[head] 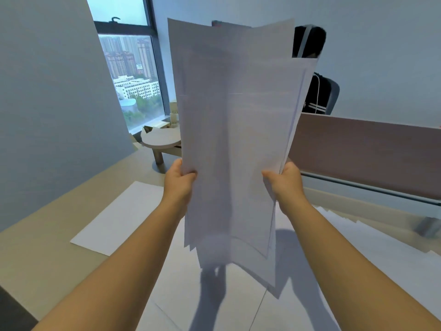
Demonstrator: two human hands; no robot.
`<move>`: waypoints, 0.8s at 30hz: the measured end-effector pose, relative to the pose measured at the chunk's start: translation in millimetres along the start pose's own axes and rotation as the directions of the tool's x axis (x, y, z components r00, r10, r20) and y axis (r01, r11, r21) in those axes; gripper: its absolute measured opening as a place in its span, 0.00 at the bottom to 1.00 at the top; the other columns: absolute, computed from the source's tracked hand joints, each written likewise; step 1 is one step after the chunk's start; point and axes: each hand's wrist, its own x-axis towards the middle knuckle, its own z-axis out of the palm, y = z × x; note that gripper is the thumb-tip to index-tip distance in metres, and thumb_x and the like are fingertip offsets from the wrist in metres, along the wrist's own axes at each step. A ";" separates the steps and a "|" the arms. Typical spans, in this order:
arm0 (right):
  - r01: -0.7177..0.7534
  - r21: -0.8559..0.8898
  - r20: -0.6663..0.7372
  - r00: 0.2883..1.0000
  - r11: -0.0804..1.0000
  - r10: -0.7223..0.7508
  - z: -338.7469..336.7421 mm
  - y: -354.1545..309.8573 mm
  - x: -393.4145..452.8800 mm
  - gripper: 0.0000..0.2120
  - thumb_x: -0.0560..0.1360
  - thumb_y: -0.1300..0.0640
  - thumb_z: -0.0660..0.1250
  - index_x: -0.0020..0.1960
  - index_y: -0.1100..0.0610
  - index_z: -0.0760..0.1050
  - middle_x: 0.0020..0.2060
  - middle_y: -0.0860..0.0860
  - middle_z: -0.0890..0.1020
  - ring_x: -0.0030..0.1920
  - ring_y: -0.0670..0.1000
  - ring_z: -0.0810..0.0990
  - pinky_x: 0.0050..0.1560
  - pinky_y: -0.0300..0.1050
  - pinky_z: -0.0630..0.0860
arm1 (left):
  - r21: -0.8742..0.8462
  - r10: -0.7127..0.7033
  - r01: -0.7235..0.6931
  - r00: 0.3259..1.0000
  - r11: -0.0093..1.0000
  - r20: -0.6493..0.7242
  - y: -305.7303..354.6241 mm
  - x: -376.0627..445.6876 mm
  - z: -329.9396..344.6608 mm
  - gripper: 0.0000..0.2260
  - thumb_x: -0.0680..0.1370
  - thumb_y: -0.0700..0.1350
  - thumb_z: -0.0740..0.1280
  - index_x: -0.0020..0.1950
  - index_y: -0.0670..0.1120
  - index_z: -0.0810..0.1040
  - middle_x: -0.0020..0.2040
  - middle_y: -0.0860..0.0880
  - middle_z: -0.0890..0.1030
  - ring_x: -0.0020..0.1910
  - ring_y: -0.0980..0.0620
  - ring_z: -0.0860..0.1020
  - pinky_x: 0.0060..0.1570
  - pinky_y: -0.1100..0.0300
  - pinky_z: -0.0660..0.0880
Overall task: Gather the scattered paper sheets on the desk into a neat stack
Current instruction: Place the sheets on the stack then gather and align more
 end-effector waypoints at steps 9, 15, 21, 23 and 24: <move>-0.042 0.008 0.035 0.999 0.999 0.041 -1.3 17.3 8.2 0.17 0.73 0.66 0.67 0.61 0.65 0.72 0.51 0.58 0.78 0.50 0.56 0.75 0.50 0.44 0.69 | -0.045 -0.011 0.015 0.997 0.999 0.079 -17.6 2.5 -6.5 0.16 0.76 0.34 0.64 0.63 0.42 0.72 0.53 0.47 0.77 0.50 0.47 0.77 0.47 0.56 0.74; -0.165 0.024 0.074 0.984 0.986 0.162 -7.6 44.0 12.8 0.23 0.72 0.65 0.69 0.65 0.65 0.69 0.60 0.58 0.76 0.59 0.60 0.75 0.54 0.47 0.71 | -0.026 -0.132 0.134 0.989 0.991 0.069 -50.0 9.1 -9.1 0.20 0.74 0.35 0.67 0.65 0.41 0.71 0.56 0.44 0.78 0.52 0.44 0.76 0.51 0.54 0.72; -0.205 0.046 0.136 0.971 0.978 0.197 -7.5 56.0 12.8 0.23 0.70 0.64 0.70 0.64 0.63 0.70 0.53 0.55 0.77 0.51 0.54 0.74 0.52 0.47 0.71 | -0.074 -0.161 0.164 0.986 0.984 0.047 -62.7 13.6 -17.8 0.20 0.72 0.37 0.70 0.63 0.40 0.73 0.54 0.44 0.79 0.50 0.44 0.77 0.46 0.57 0.75; -0.178 0.041 0.136 0.976 0.983 0.171 -8.7 55.4 14.6 0.22 0.70 0.64 0.70 0.63 0.63 0.71 0.51 0.54 0.77 0.51 0.54 0.75 0.53 0.48 0.72 | -0.084 -0.142 0.144 0.990 0.986 0.022 -61.9 16.9 -22.1 0.20 0.72 0.39 0.70 0.63 0.40 0.73 0.56 0.44 0.79 0.53 0.43 0.77 0.50 0.53 0.76; -0.165 0.043 0.141 0.977 0.985 0.158 -9.4 54.3 15.3 0.22 0.70 0.64 0.70 0.62 0.63 0.71 0.51 0.55 0.77 0.51 0.55 0.75 0.53 0.48 0.73 | -0.078 -0.136 0.137 0.990 0.987 0.028 -61.6 18.6 -23.6 0.20 0.72 0.39 0.70 0.63 0.41 0.73 0.56 0.44 0.78 0.54 0.43 0.77 0.52 0.51 0.75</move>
